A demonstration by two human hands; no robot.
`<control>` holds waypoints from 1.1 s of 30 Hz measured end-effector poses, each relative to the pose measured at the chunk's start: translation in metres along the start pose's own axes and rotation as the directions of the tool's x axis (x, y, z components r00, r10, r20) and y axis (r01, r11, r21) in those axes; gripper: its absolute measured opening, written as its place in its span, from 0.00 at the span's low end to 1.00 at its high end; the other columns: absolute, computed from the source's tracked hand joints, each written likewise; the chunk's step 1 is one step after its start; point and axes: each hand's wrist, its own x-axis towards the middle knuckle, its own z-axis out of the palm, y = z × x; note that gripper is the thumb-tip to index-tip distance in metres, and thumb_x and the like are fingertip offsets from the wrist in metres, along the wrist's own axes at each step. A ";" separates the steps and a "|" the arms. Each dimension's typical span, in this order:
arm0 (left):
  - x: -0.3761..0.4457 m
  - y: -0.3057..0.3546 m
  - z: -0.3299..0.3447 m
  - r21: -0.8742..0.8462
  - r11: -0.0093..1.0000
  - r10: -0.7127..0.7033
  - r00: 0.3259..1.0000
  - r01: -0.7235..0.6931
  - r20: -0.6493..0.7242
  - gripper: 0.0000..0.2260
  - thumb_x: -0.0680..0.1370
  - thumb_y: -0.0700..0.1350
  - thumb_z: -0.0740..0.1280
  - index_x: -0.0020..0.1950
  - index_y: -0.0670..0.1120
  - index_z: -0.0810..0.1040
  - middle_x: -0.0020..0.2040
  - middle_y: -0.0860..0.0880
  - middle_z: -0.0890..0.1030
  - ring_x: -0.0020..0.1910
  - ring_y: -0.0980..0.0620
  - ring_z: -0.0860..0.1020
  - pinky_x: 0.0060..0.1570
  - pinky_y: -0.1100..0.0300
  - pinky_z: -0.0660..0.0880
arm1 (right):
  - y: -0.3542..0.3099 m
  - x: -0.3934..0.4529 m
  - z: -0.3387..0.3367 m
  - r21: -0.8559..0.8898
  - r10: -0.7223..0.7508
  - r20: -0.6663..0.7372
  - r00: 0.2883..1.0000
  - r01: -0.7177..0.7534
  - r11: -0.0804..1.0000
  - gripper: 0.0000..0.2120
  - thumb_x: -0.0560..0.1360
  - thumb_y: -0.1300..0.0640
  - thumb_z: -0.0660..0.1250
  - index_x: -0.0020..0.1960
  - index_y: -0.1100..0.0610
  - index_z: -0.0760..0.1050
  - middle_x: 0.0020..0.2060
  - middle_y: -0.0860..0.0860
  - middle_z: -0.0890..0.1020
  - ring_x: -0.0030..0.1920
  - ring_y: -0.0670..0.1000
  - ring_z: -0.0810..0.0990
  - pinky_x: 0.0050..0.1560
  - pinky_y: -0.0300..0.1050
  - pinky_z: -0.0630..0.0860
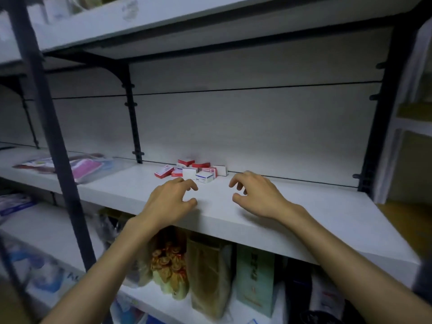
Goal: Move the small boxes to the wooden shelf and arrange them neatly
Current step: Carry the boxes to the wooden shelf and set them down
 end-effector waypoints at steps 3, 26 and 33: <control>0.024 -0.035 0.006 0.005 1.000 -0.012 1.000 0.012 0.007 0.14 0.78 0.56 0.65 0.63 0.58 0.76 0.63 0.55 0.78 0.57 0.54 0.77 0.54 0.55 0.77 | -0.006 0.031 0.014 0.012 0.044 0.029 0.999 -0.045 0.999 0.14 0.74 0.50 0.67 0.60 0.47 0.76 0.52 0.45 0.78 0.49 0.47 0.75 0.53 0.47 0.74; 0.182 -0.199 0.043 0.182 0.973 -0.150 0.988 0.142 0.028 0.32 0.69 0.74 0.65 0.56 0.48 0.76 0.55 0.49 0.81 0.55 0.46 0.78 0.52 0.54 0.72 | -0.017 0.153 0.096 0.013 0.492 0.027 0.870 -0.492 0.870 0.16 0.75 0.49 0.67 0.62 0.49 0.74 0.50 0.47 0.81 0.55 0.53 0.78 0.56 0.47 0.74; 0.192 -0.216 0.047 0.145 0.987 -0.079 0.996 0.071 0.051 0.19 0.76 0.62 0.67 0.56 0.48 0.77 0.56 0.47 0.81 0.55 0.45 0.78 0.47 0.55 0.69 | -0.017 0.172 0.114 0.011 0.526 -0.014 0.850 -0.526 0.850 0.21 0.72 0.42 0.70 0.61 0.50 0.77 0.48 0.47 0.79 0.54 0.51 0.77 0.51 0.45 0.71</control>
